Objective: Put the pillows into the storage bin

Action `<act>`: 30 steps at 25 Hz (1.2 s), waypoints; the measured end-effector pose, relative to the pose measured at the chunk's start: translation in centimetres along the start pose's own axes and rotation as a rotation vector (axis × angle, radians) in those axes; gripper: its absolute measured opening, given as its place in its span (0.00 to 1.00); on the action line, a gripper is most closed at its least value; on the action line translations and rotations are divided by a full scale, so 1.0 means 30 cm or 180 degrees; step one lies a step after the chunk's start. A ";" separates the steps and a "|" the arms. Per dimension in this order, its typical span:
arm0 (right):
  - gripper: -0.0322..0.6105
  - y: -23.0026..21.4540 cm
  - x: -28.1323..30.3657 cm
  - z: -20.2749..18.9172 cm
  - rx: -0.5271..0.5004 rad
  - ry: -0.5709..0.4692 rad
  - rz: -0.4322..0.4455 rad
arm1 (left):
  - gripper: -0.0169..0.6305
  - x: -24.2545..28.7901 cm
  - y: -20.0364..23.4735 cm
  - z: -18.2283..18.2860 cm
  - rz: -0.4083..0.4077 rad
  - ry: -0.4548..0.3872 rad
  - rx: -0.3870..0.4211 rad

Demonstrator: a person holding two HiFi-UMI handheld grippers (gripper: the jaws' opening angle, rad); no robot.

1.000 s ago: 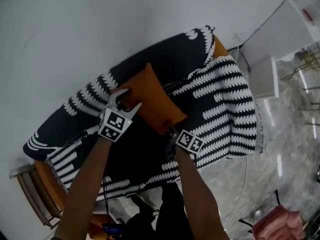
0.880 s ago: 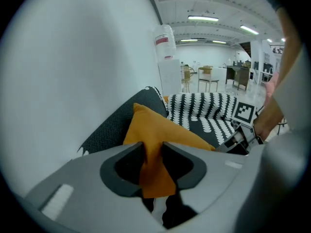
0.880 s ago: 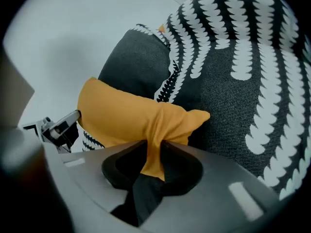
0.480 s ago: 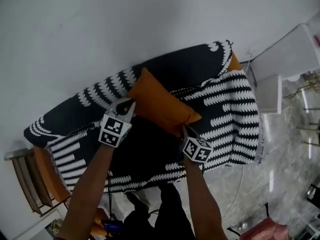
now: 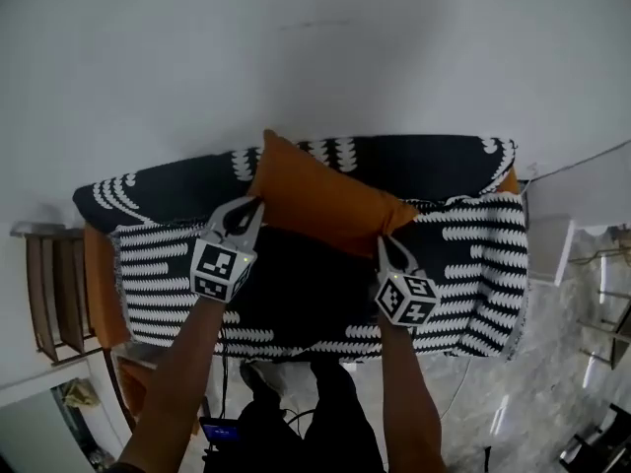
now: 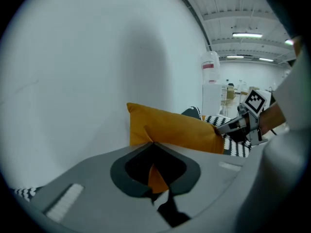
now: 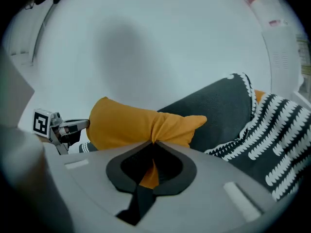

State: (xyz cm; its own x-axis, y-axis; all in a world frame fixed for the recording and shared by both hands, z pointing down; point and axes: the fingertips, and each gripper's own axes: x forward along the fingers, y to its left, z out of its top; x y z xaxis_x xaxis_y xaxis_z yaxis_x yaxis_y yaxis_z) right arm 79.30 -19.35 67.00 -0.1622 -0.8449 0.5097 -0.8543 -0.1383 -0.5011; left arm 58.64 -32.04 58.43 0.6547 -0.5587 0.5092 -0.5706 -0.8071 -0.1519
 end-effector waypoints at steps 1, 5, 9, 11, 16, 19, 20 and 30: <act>0.08 0.051 0.009 0.017 -0.0053 -0.0006 0.0054 | 0.03 -0.045 0.038 -0.002 0.0073 -0.0021 -0.0029; 0.08 0.251 0.048 0.083 -0.0269 -0.0038 0.0295 | 0.03 -0.229 0.172 0.021 0.0353 -0.0125 -0.0086; 0.08 0.480 0.077 0.115 -0.0493 -0.0043 0.0555 | 0.04 -0.446 0.297 0.006 0.0649 -0.0197 -0.0125; 0.08 0.606 0.093 0.122 -0.0598 -0.0039 0.0694 | 0.04 -0.561 0.358 -0.016 0.0798 -0.0214 -0.0161; 0.08 0.927 0.111 0.094 -0.0828 -0.0007 0.1014 | 0.04 -0.865 0.483 -0.116 0.1166 -0.0211 -0.0297; 0.08 1.139 0.124 0.057 -0.1001 0.0045 0.1248 | 0.04 -1.065 0.555 -0.186 0.1450 -0.0229 -0.0411; 0.08 1.212 0.123 0.039 -0.1043 0.0060 0.1313 | 0.04 -1.135 0.580 -0.207 0.1528 -0.0241 -0.0438; 0.08 2.027 0.118 -0.276 -0.1672 0.0339 0.2068 | 0.04 -1.898 0.801 -0.559 0.2450 -0.0339 -0.0884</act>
State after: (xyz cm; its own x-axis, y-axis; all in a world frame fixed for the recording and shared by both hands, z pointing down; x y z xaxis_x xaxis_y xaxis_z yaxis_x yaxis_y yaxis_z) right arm 22.68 -26.47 44.11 -0.7243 -0.6164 0.3089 -0.6893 0.6395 -0.3404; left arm -0.65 -16.42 39.98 0.0660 -0.9626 0.2629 -0.9715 -0.1221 -0.2034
